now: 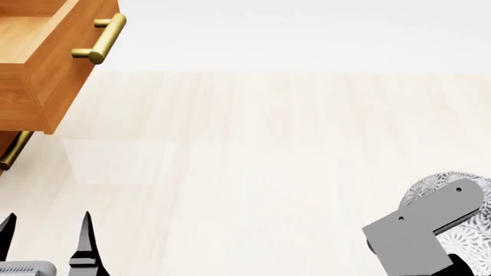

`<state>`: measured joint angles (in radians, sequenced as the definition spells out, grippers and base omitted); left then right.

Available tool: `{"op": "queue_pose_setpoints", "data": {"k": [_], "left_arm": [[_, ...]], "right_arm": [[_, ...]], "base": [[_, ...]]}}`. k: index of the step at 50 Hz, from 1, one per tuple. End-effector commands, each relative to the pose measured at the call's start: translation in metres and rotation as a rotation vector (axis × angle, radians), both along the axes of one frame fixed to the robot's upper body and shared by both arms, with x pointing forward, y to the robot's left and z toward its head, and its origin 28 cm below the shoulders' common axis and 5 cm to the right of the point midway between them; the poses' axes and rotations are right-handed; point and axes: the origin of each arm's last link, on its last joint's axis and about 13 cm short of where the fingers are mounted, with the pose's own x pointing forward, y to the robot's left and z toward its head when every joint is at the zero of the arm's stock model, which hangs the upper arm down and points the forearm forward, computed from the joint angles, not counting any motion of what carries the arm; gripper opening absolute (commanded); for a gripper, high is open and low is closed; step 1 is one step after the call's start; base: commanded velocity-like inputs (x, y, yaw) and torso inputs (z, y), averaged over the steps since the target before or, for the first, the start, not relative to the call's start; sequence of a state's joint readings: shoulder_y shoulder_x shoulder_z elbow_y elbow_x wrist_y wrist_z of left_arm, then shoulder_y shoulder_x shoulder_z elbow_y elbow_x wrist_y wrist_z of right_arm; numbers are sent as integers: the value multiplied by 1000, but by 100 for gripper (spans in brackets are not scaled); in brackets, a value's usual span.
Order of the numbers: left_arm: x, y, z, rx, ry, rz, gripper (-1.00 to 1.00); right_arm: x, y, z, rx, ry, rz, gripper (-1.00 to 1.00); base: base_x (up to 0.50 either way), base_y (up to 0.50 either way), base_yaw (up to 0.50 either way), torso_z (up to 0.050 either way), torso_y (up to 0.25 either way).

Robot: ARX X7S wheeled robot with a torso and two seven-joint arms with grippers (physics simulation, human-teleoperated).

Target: Put the bowl on the plate.

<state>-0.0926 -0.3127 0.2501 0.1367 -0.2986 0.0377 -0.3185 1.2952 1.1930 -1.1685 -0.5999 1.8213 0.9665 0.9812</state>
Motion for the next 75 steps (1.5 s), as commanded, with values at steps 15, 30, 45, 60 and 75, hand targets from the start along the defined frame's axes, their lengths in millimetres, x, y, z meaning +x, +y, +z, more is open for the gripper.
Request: {"op": "queue_pose_setpoints", "data": {"k": [15, 30, 45, 60, 75], "left_arm": [[0, -1, 1, 1, -5, -5, 100], [2, -1, 3, 4, -3, -8, 100], [1, -2, 2, 5, 0, -9, 100], [0, -1, 3, 3, -7, -8, 100], [1, -1, 4, 6, -14, -7, 100]], "right_arm": [[-16, -21, -24, 85, -24, -100, -100], [-16, -32, -34, 126, -5, -151, -100], [-13, -41, -51, 176, 24, -192, -100], [-10, -39, -57, 190, 36, -180, -100], [0, -36, -64, 193, 57, -164, -100]], "base": [[0, 0, 0, 0, 0], [0, 0, 0, 0, 1], [0, 0, 0, 0, 0], [0, 0, 0, 0, 1], [0, 0, 0, 0, 0]]}}
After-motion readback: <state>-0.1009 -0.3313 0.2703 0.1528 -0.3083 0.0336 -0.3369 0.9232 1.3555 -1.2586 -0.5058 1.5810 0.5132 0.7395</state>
